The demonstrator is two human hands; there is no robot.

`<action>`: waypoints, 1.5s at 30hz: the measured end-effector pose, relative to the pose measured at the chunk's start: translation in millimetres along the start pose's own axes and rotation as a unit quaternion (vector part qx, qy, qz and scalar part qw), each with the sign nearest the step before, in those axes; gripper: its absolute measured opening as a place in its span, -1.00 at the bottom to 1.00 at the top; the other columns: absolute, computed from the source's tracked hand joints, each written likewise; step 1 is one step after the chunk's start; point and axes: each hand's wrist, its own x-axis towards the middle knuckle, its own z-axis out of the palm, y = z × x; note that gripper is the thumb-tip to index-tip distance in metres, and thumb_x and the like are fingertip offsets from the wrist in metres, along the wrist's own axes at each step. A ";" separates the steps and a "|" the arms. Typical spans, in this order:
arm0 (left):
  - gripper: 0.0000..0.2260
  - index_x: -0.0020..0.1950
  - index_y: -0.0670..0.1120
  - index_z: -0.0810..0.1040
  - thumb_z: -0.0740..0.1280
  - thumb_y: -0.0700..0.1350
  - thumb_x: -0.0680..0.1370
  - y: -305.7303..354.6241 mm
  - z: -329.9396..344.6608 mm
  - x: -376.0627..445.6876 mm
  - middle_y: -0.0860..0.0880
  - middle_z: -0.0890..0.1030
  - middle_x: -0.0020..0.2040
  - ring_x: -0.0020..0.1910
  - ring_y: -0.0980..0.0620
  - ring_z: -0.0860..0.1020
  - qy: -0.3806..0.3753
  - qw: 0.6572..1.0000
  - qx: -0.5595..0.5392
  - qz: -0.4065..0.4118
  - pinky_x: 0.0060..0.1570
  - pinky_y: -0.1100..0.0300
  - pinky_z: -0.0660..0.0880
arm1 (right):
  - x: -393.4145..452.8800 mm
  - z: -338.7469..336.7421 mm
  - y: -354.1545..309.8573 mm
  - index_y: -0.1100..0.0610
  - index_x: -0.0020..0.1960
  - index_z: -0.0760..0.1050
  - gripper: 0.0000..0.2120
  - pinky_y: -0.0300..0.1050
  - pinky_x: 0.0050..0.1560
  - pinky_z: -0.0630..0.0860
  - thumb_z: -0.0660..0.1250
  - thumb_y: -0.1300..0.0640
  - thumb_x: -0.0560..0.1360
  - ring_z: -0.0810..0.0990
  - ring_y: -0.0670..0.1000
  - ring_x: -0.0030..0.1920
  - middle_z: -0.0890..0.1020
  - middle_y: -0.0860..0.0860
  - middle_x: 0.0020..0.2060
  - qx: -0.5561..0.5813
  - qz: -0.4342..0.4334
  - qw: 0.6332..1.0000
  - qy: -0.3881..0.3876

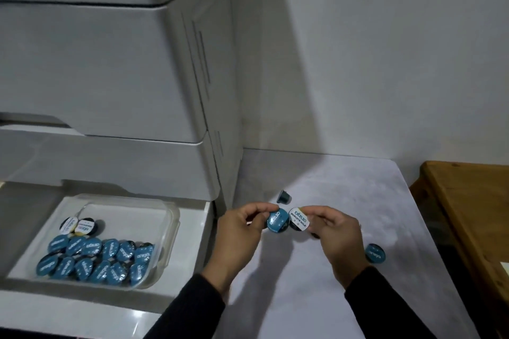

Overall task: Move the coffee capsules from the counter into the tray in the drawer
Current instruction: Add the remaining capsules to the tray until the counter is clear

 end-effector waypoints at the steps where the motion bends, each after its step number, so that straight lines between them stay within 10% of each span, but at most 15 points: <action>1: -0.74 -0.16 0.07 0.67 0.31 -0.28 0.51 4.5 -12.7 -1.2 0.12 0.71 -0.18 -0.18 0.22 0.65 -0.004 1.000 0.004 0.007 -0.14 0.45 0.50 | -1.9 7.3 -9.1 0.10 -0.25 0.63 -0.68 -0.40 -0.35 0.47 0.24 0.44 0.45 0.56 -0.20 -0.41 0.69 0.04 -0.32 0.008 -0.002 1.000 -0.011; 14: -0.75 -0.18 0.09 0.69 0.36 -0.26 0.49 -25.6 -257.7 17.1 0.36 0.63 -0.31 -0.23 0.34 0.61 -0.077 0.964 0.253 0.029 -0.17 0.53 0.44 | -47.2 209.5 -54.0 -0.01 -0.31 0.61 -0.65 -0.41 -0.29 0.45 0.28 0.39 0.44 0.54 -0.24 -0.39 0.65 -0.11 -0.39 -0.093 -0.026 0.971 -0.220; 20: -0.82 -0.11 0.04 0.68 0.33 -0.19 0.53 -72.8 -338.2 61.2 0.12 0.70 -0.08 -0.23 0.31 0.60 -0.152 0.929 0.338 0.008 -0.21 0.56 0.42 | -40.4 308.0 -24.1 -0.04 -0.31 0.64 -0.72 -0.36 -0.22 0.54 0.32 0.26 0.46 0.60 -0.13 -0.22 0.68 -0.09 -0.20 -0.195 0.036 0.953 -0.229; 26: -0.80 -0.09 0.02 0.67 0.27 -0.20 0.54 -100.6 -355.2 85.3 0.06 0.68 -0.04 -0.11 0.07 0.64 -0.207 0.922 0.326 -0.027 -0.05 0.17 0.59 | -26.6 347.9 9.8 -0.21 -0.38 0.62 -0.70 0.03 -0.04 0.62 0.33 0.17 0.39 0.65 -0.04 -0.19 0.69 -0.15 -0.29 -0.251 0.061 0.948 -0.185; 45: -0.79 -0.09 -0.07 0.66 0.29 -0.33 0.49 -132.2 -367.1 96.3 0.05 0.67 -0.12 -0.18 0.21 0.58 -0.282 0.909 0.303 -0.044 -0.21 0.52 0.48 | -22.3 376.2 20.3 0.03 -0.39 0.58 -0.68 -0.23 -0.30 0.45 0.28 0.40 0.38 0.49 -0.08 -0.42 0.57 -0.11 -0.52 -0.228 0.110 0.957 -0.143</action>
